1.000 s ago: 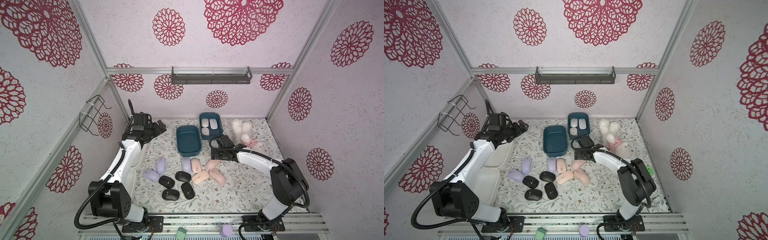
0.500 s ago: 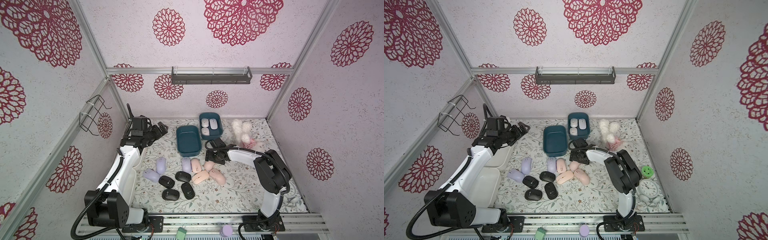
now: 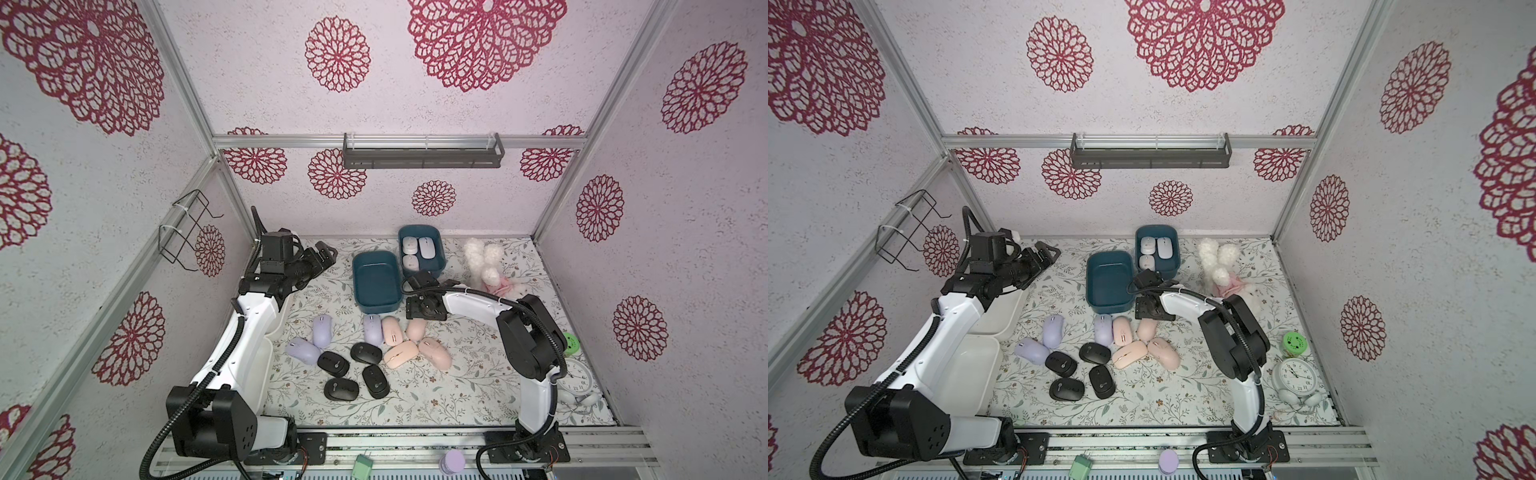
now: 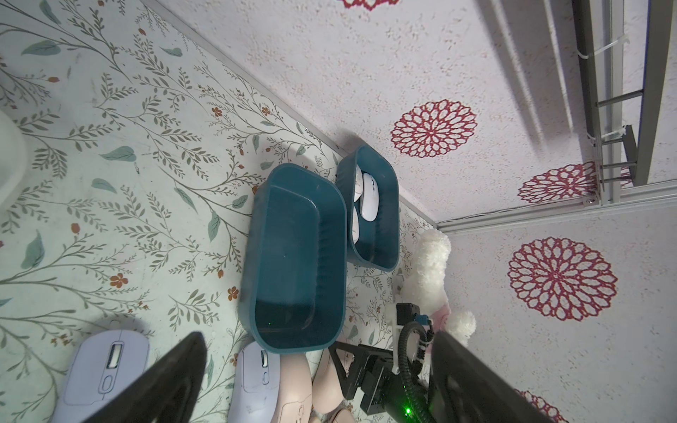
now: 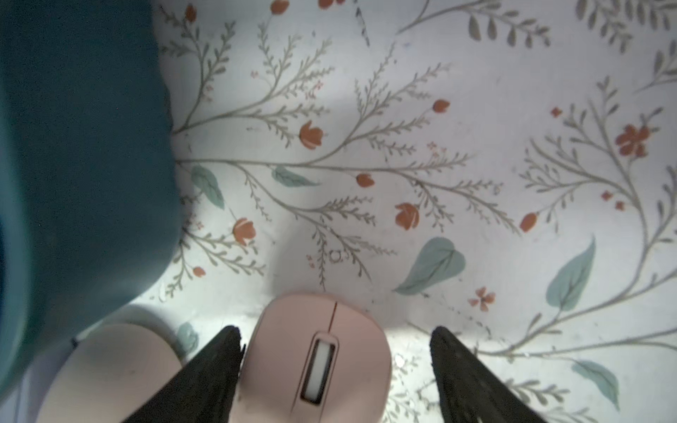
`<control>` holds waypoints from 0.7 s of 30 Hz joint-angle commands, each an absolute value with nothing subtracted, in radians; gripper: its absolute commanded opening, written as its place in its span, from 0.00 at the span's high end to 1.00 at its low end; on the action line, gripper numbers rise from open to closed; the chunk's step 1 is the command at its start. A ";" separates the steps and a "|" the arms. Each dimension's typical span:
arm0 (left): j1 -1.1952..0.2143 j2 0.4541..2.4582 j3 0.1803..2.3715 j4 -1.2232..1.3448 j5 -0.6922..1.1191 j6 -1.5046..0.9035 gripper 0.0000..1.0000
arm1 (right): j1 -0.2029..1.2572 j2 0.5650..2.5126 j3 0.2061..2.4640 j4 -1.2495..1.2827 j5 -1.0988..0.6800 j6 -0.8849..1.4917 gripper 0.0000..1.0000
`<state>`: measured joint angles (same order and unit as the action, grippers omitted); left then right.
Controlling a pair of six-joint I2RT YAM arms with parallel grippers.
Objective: Place the mice by color into the storage box
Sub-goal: Adjust the mouse at the center of the board, then pick up the mouse from the center of the board.
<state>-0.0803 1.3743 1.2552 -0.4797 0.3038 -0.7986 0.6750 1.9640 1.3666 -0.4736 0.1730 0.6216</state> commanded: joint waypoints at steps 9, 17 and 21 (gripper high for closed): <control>-0.084 1.370 1.241 -0.424 0.347 -0.828 0.04 | 0.704 1.903 1.300 -0.516 0.209 0.618 0.29; -0.081 1.379 1.238 -0.411 0.365 -0.833 0.05 | 0.684 1.871 1.268 -0.460 0.126 0.498 0.42; -0.081 1.390 1.244 -0.422 0.353 -0.822 0.05 | 0.683 1.831 1.237 -0.432 0.155 0.496 0.44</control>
<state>-0.0803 1.3792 1.2495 -0.4458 0.3538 -0.8234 0.6857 1.9060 1.2465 -0.4458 0.1444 0.5282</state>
